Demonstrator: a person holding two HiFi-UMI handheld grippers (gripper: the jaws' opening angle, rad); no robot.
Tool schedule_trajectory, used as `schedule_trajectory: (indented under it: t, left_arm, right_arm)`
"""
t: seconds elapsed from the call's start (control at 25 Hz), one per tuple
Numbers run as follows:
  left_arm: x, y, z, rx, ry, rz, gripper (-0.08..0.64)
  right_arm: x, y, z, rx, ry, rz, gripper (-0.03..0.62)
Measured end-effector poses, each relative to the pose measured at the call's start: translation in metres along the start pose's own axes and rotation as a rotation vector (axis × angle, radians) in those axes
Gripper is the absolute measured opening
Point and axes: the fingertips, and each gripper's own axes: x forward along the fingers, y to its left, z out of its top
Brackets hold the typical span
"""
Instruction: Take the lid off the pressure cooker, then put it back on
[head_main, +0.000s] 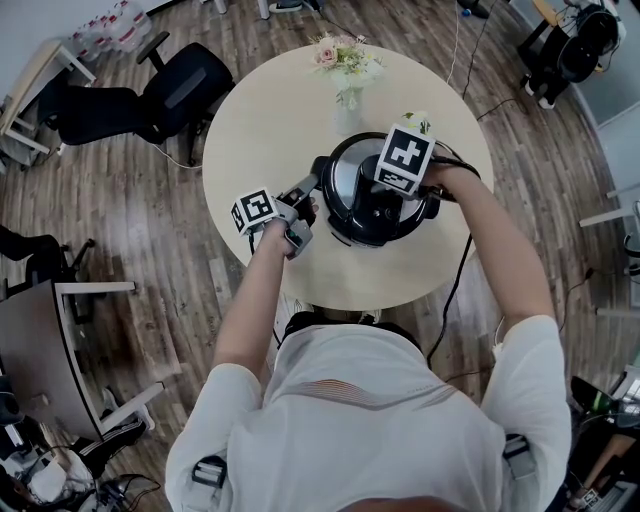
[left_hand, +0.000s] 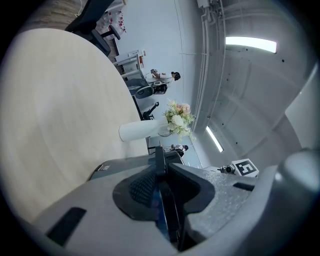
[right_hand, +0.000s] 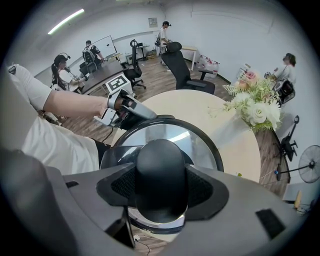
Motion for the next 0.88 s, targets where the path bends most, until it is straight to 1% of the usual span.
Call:
schedule_trajectory:
  t: [0.16,0.64,0.76,0.88]
  left_arm:
    - [0.0004,-0.0004,-0.0001,0.011,0.008,-0.002,0.077]
    - [0.0013,-0.0001,0.0017,0.016,0.002,-0.009,0.077]
    - [0.0016,0.0004,0.0026,0.011,0.006,-0.014,0.075]
    - [0.0018,0.0014,0.0020,-0.001,0.002,-0.021,0.072]
  right_arm:
    - [0.0004,0.0003,0.0002,-0.013,0.010,0.002,0.279]
    - [0.0013,0.0010,-0.0006,0.117,0.030,-0.008,0.284]
    - [0.0021,0.0004,-0.0002,0.167,0.029,-0.017,0.285]
    - [0.0025,-0.0028,-0.0014,0.251,0.023,-0.035,0.285]
